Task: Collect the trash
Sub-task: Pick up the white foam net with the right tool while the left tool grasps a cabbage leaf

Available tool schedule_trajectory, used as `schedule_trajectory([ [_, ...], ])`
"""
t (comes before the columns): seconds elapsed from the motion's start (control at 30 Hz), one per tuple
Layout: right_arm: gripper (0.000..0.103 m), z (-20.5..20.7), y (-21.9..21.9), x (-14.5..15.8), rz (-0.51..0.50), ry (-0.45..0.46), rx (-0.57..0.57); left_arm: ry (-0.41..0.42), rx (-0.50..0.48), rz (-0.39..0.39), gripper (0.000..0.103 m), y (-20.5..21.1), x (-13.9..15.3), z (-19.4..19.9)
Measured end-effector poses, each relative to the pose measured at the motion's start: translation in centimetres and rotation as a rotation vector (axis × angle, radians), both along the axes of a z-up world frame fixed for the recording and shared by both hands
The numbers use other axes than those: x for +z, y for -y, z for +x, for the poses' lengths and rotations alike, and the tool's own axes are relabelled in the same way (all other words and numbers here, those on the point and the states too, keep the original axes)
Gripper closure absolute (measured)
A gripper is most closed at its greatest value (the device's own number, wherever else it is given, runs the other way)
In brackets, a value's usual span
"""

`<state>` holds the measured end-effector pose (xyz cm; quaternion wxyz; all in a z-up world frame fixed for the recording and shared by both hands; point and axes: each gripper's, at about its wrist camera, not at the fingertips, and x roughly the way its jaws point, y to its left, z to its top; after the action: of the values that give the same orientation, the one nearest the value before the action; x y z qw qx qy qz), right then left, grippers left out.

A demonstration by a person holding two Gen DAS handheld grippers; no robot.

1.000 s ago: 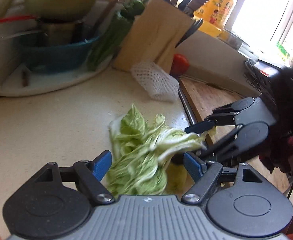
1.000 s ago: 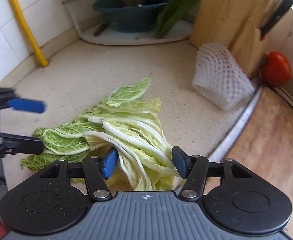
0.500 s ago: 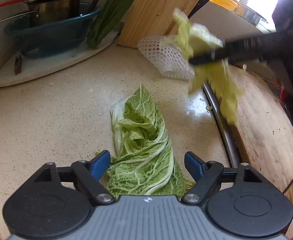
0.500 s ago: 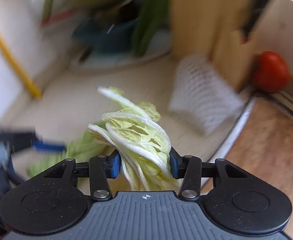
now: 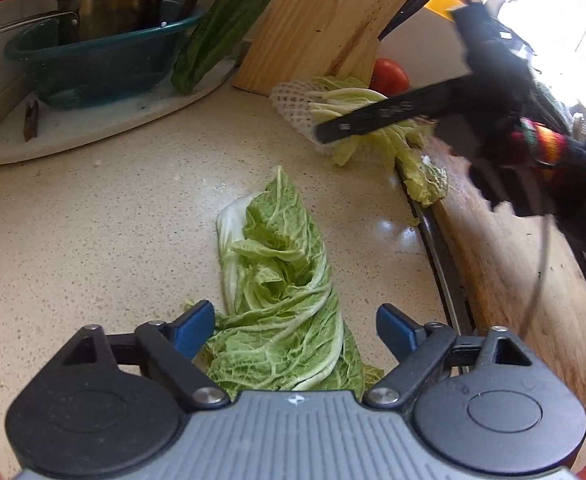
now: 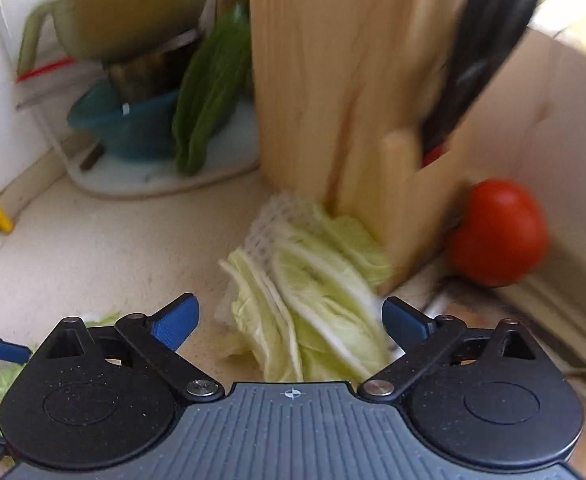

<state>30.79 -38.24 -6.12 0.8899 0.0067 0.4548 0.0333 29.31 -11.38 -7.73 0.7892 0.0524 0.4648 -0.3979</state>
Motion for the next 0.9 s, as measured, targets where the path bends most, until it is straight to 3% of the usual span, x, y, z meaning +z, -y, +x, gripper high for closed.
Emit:
schedule_trajectory([
  [0.1, 0.001, 1.5, -0.3, -0.9, -0.028, -0.021, -0.017, 0.017, -0.002, 0.037, 0.01, 1.4, 0.0, -0.1],
  [0.23, 0.006, 0.8, -1.8, -1.0, -0.079, -0.05, 0.013, 0.152, -0.014, 0.136, 0.011, 3.4, -0.6, -1.1],
  [0.27, 0.008, 0.3, -2.4, -1.0, -0.101, -0.054, 0.04, 0.194, -0.016, 0.158, 0.014, 3.9, -0.8, -1.2],
  [0.3, 0.008, -0.1, -2.8, -1.0, -0.114, -0.056, 0.049, 0.245, -0.017, 0.163, 0.029, 4.2, -0.8, -1.4],
  [0.33, 0.009, -0.3, -3.0, -1.0, -0.116, -0.059, 0.045, 0.235, -0.02, 0.127, 0.047, 4.2, -0.8, -1.0],
  [0.4, 0.011, -0.6, -2.9, -0.7, -0.075, -0.059, 0.019, 0.218, 0.001, 0.137, 0.057, 4.0, -0.6, -0.5],
  [0.47, 0.009, -1.0, -2.8, -0.4, 0.0, -0.055, 0.013, 0.214, 0.0, 0.139, 0.059, 3.6, -0.6, -0.4],
  [0.53, 0.0, -0.9, -3.3, -1.3, -0.041, -0.091, 0.039, 0.211, 0.008, 0.153, 0.061, 3.7, -0.4, -0.6],
  [0.57, 0.0, -0.7, -3.9, -1.8, -0.092, -0.088, 0.066, 0.21, 0.014, 0.156, 0.061, 3.7, -0.4, -0.6],
  [0.67, 0.0, -0.8, -3.9, -1.9, -0.085, -0.075, 0.06, 0.205, 0.033, 0.149, 0.062, 3.7, -0.4, -0.6],
  [0.77, 0.0, -0.9, -3.6, -1.8, -0.088, -0.095, 0.095, 0.193, 0.037, 0.128, 0.051, 3.3, -0.4, -0.9],
  [0.83, 0.0, -0.1, -2.7, -1.2, -0.035, -0.102, 0.079, 0.219, -0.057, 0.151, 0.022, 3.8, -0.9, -1.6],
  [0.9, 0.004, 0.2, -2.8, -1.0, -0.044, -0.108, 0.076, 0.209, -0.09, 0.168, 0.0, 4.4, -1.4, -2.0],
])
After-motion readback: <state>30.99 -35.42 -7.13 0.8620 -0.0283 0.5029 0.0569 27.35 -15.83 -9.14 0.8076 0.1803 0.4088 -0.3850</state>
